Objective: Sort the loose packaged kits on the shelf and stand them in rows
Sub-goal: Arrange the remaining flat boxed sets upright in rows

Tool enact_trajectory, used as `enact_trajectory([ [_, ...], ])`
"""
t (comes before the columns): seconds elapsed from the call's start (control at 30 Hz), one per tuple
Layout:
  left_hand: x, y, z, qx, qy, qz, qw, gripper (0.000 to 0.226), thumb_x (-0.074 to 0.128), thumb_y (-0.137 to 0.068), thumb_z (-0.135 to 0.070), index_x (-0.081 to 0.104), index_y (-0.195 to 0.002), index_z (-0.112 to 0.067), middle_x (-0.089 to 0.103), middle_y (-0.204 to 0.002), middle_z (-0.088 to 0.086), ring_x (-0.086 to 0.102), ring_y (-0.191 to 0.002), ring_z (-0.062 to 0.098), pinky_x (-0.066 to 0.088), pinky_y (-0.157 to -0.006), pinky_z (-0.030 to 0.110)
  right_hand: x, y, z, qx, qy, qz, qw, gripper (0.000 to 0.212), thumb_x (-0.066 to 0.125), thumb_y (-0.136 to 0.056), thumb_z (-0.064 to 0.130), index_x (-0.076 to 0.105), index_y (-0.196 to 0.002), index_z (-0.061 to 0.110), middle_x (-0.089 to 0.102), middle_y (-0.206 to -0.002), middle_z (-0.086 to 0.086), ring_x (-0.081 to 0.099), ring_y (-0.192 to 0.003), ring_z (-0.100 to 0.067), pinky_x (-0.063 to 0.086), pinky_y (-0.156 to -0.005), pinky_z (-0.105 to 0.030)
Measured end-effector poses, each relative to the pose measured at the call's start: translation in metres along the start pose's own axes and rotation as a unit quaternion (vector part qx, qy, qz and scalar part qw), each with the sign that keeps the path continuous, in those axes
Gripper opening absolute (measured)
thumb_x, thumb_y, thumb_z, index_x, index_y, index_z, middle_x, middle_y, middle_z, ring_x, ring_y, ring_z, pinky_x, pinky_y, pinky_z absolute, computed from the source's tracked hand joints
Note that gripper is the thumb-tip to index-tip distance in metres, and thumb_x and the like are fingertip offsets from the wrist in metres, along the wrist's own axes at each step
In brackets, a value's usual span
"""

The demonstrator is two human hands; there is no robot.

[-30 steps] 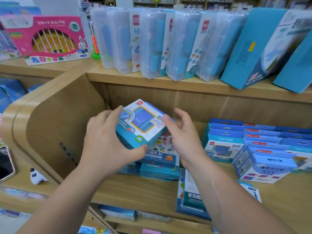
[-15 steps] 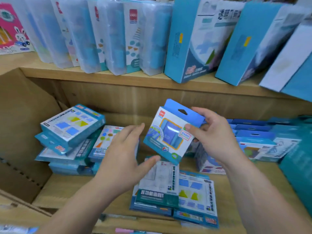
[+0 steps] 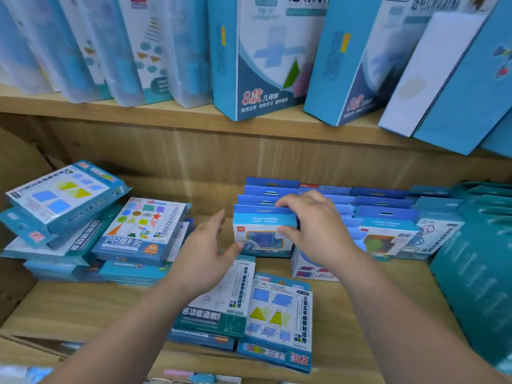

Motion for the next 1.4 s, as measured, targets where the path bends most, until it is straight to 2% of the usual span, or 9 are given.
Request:
enact_trajectory([
  [0.23,0.029,-0.005,0.005,-0.026,-0.05,0.072,0.996,0.067,0.07,-0.084,-0.049,0.039,-0.142,-0.034,0.063,-0.119,-0.014,0.063,-0.106,0.014,0.052,-0.081,0.033,0.015,0.006,-0.004,-0.009,0.124,-0.081,0.989,0.047,0.087,-0.066,0.035,0.07,-0.109,0.025,0.068,-0.1,0.006,0.055,-0.105,-0.025,0.038,-0.088,-0.039],
  [0.33,0.027,-0.01,0.005,-0.03,-0.018,0.056,0.998,0.062,0.069,-0.082,-0.054,0.045,-0.135,-0.034,0.065,-0.121,-0.016,0.06,-0.114,0.012,0.053,-0.089,0.037,0.009,0.015,-0.012,0.012,0.111,-0.135,0.984,0.056,0.085,-0.067,0.043,0.069,-0.117,0.024,0.064,-0.109,0.002,0.055,-0.109,-0.027,0.041,-0.09,-0.042],
  [0.43,0.025,-0.021,0.004,-0.05,0.045,0.054,0.996,0.085,0.067,-0.075,-0.063,0.035,-0.148,-0.032,0.061,-0.131,-0.017,0.053,-0.126,0.008,0.049,-0.099,0.04,-0.004,0.035,-0.033,0.056,0.062,-0.192,0.978,0.062,0.067,-0.078,0.06,0.064,-0.126,0.022,0.06,-0.124,0.0,0.05,-0.12,-0.025,0.037,-0.099,-0.043],
  [0.6,0.038,-0.031,-0.008,-0.073,0.133,0.073,0.986,0.048,0.074,-0.088,-0.029,0.05,-0.129,-0.038,0.07,-0.11,-0.024,0.065,-0.102,-0.001,0.052,-0.09,0.029,-0.015,0.075,-0.073,0.156,-0.008,-0.227,0.961,0.095,0.062,-0.064,0.08,0.055,-0.137,0.02,0.045,-0.144,-0.003,0.038,-0.135,-0.025,0.032,-0.11,-0.047],
  [0.8,0.045,-0.034,-0.013,-0.074,0.153,0.073,0.983,0.046,0.072,-0.09,-0.028,0.05,-0.129,-0.038,0.068,-0.11,-0.023,0.064,-0.102,0.002,0.052,-0.092,0.035,0.002,0.096,-0.1,0.236,-0.079,-0.184,0.951,0.108,0.091,-0.063,0.047,0.034,-0.151,0.024,0.032,-0.148,0.001,0.038,-0.129,-0.011,0.049,-0.099,-0.036],
  [0.93,0.047,-0.036,-0.011,-0.073,0.142,0.08,0.984,0.044,0.072,-0.089,-0.03,0.05,-0.127,-0.037,0.069,-0.111,-0.02,0.065,-0.101,0.003,0.054,-0.091,0.037,0.008,0.091,-0.096,0.225,-0.074,-0.18,0.955,0.105,0.087,-0.071,0.044,0.026,-0.154,0.025,0.03,-0.147,0.01,0.042,-0.127,-0.006,0.052,-0.092,-0.029],
  [1.1,0.045,-0.035,-0.014,-0.073,0.124,0.078,0.987,0.048,0.073,-0.088,-0.03,0.049,-0.13,-0.034,0.068,-0.112,-0.019,0.064,-0.102,0.005,0.054,-0.092,0.037,0.004,0.094,-0.094,0.223,-0.005,-0.179,0.958,0.108,0.084,-0.068,0.056,0.027,-0.154,0.023,0.034,-0.15,-0.002,0.039,-0.136,-0.024,0.047,-0.104,-0.046],
  [1.27,0.019,-0.015,-0.019,-0.059,0.105,0.028,0.992,0.088,0.073,-0.085,-0.046,0.024,-0.155,-0.027,0.046,-0.135,-0.025,0.045,-0.127,0.0,0.045,-0.108,0.04,-0.013,0.085,-0.052,0.115,0.028,-0.239,0.964,0.089,0.081,-0.069,0.056,0.046,-0.144,0.023,0.037,-0.151,-0.012,0.035,-0.138,-0.037,0.032,-0.106,-0.057],
  [1.4,-0.034,0.021,-0.025,0.016,0.058,-0.096,0.994,0.06,0.071,-0.09,-0.033,0.047,-0.144,-0.029,0.055,-0.135,-0.015,0.053,-0.121,0.0,0.047,-0.103,0.032,-0.011,0.062,-0.001,0.008,-0.071,-0.238,0.969,0.062,0.072,-0.077,0.051,0.061,-0.13,0.02,0.049,-0.14,-0.008,0.041,-0.131,-0.033,0.036,-0.108,-0.053],
])
Point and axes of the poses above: each hand's wrist, its own y-axis away from the middle knuckle, its own x-axis out of the palm, z = x × y, the point moved 8 cm from there along -y, towards the middle knuckle
